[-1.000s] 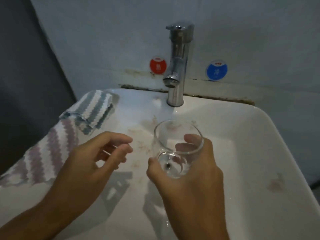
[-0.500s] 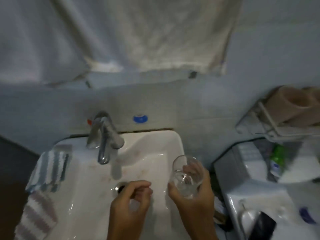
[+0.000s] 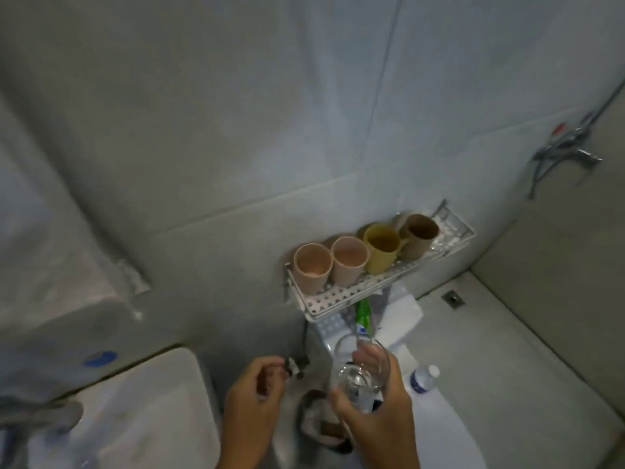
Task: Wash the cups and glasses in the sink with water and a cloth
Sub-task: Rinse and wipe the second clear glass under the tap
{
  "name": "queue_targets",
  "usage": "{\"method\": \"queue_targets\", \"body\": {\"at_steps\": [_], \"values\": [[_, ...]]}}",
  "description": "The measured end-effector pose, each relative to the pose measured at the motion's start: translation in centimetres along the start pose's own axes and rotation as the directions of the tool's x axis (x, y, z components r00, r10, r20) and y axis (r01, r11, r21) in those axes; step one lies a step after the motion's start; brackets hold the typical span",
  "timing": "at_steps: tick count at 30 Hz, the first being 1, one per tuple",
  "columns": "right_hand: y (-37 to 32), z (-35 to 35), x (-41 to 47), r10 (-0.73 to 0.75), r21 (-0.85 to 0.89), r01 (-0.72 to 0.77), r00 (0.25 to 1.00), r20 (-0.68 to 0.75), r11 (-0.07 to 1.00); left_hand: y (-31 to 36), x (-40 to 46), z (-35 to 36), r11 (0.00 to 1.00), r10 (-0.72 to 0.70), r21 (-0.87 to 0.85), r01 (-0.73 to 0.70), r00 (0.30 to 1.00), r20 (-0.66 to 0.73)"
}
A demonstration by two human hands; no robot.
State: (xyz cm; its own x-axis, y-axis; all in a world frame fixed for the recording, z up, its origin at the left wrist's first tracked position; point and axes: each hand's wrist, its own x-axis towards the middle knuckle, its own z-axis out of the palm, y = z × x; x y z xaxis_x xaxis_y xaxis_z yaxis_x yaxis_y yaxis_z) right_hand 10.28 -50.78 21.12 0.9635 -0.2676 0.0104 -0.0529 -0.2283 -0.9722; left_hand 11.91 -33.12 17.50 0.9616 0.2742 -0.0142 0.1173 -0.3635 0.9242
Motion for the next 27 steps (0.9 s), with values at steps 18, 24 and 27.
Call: {"method": "queue_targets", "body": {"at_steps": [18, 24, 27], "values": [[6.2, -16.5, 22.4, 0.02, -0.167, -0.061, 0.971, -0.237, 0.984, 12.6, 10.5, 19.5, 0.959, 0.139, 0.198, -0.201, 0.947, 0.29], [7.5, -18.9, 29.5, 0.0, -0.184, -0.057, 0.955, -0.295, 0.981, 17.8, 16.7, 29.0, 0.846, 0.386, 0.23, -0.482, 0.85, 0.359], [8.5, -19.9, 31.9, -0.027, -0.183, -0.031, 0.952, -0.304, 0.983, 19.5, 20.1, 33.7, 0.694, 0.432, 0.399, -0.599, 0.79, 0.434]]}}
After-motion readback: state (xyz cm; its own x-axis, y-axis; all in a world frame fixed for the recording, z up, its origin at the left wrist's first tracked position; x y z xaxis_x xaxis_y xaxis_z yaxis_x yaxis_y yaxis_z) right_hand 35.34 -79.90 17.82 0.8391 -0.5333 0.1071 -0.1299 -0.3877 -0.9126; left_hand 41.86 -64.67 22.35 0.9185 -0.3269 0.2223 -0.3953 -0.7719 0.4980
